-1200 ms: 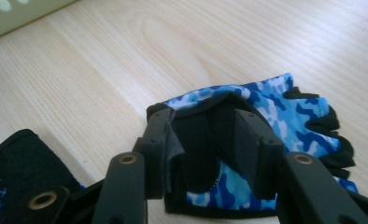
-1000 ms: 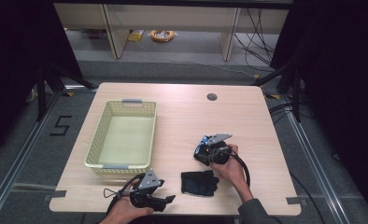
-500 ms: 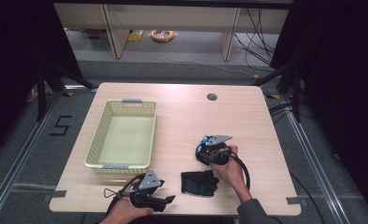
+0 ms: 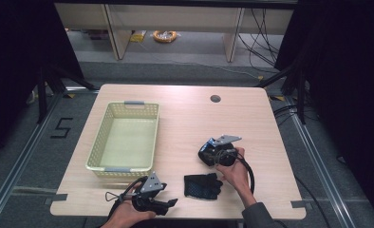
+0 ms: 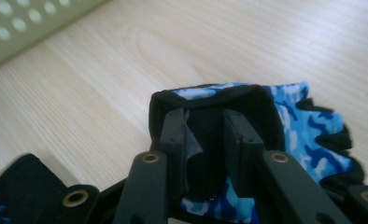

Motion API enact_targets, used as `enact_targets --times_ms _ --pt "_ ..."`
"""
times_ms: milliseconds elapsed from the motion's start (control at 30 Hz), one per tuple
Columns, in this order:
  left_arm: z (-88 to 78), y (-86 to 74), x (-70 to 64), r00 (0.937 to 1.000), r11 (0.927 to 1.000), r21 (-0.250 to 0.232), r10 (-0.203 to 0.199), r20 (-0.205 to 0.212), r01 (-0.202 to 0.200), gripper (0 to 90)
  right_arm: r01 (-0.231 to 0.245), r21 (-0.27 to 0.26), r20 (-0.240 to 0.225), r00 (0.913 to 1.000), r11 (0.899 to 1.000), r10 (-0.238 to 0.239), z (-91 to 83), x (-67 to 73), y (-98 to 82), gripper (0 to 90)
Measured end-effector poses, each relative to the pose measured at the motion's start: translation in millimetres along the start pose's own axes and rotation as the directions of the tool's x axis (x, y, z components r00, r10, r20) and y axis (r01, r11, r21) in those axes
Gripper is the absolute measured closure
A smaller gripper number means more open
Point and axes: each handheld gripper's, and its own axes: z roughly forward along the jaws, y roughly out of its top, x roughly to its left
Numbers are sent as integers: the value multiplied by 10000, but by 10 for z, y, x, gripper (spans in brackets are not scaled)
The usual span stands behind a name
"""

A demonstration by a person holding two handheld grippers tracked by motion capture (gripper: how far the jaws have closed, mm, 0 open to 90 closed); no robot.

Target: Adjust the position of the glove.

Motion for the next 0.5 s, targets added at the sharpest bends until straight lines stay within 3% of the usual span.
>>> enact_targets --times_ms 33,133,200,233,267,333,367,400,433,467,500 --pt "1 3 -6 10000 9999 -139 -13 1 13 325 98 -230 19 10000 9997 -97 -26 -12 13 717" --pt "-20 12 20 9998 9998 32 211 20 -211 325 -92 -472 51 9999 9988 95 -120 -7 43 717" --pt "-11 6 12 10000 9999 -67 -82 -38 82 325 -386 -667 -194 9991 9970 373 -174 -1 52 717" --pt "-22 11 16 10000 10000 -71 48 -2 -48 325 -453 -718 -132 9989 9964 445 -217 10 55 717" --pt "-9 8 0 9998 9993 -297 -204 46 206 324 -420 -844 -182 9990 9955 406 -246 5 57 717" --pt "-9 8 6 9999 9995 -298 -131 42 132 325 -674 -984 -229 9976 9929 654 -307 45 59 717" --pt "-11 7 8 9999 9996 -254 -95 36 96 325 -358 -1131 -183 9993 9929 339 -335 32 61 717" --pt "-9 8 3 9999 9996 -261 -134 17 134 325 -295 -1264 -178 9995 9915 274 -406 68 64 717" --pt "-16 8 18 10000 9999 -133 79 30 -78 325 -295 -1264 -178 9995 9915 274 -406 68 64 717" --pt "-13 8 15 10000 9999 -161 42 38 -41 325 -481 -1418 -175 9988 9887 461 -431 111 62 717" --pt "-14 9 15 10000 9999 -156 46 29 -46 325 -263 -1394 -149 9996 9899 245 -463 119 68 717"
